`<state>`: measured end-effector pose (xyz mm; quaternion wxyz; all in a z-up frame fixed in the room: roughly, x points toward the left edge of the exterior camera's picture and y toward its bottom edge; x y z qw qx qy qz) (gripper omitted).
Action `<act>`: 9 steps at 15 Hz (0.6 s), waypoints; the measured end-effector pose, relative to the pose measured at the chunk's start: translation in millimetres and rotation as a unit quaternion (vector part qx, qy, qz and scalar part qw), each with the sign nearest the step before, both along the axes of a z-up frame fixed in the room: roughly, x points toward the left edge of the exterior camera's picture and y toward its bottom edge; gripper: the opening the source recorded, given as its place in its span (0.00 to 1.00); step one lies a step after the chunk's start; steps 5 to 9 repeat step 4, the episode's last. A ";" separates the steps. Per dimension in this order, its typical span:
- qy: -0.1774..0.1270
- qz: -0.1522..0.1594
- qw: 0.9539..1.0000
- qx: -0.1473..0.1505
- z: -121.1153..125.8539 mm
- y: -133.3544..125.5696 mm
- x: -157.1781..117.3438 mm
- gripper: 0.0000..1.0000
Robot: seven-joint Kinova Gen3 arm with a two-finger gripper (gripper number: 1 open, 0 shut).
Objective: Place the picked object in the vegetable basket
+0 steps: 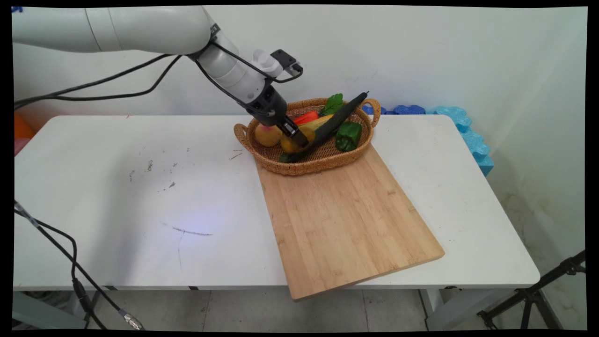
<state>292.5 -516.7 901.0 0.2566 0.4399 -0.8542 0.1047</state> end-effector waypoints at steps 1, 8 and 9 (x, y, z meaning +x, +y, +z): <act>0.003 -0.003 1.000 0.000 -1.9 -0.8 0.0 1.00; 0.009 -0.016 1.000 0.000 -4.7 -0.5 0.3 1.00; 0.009 -0.016 1.000 0.000 -4.7 -0.5 0.3 1.00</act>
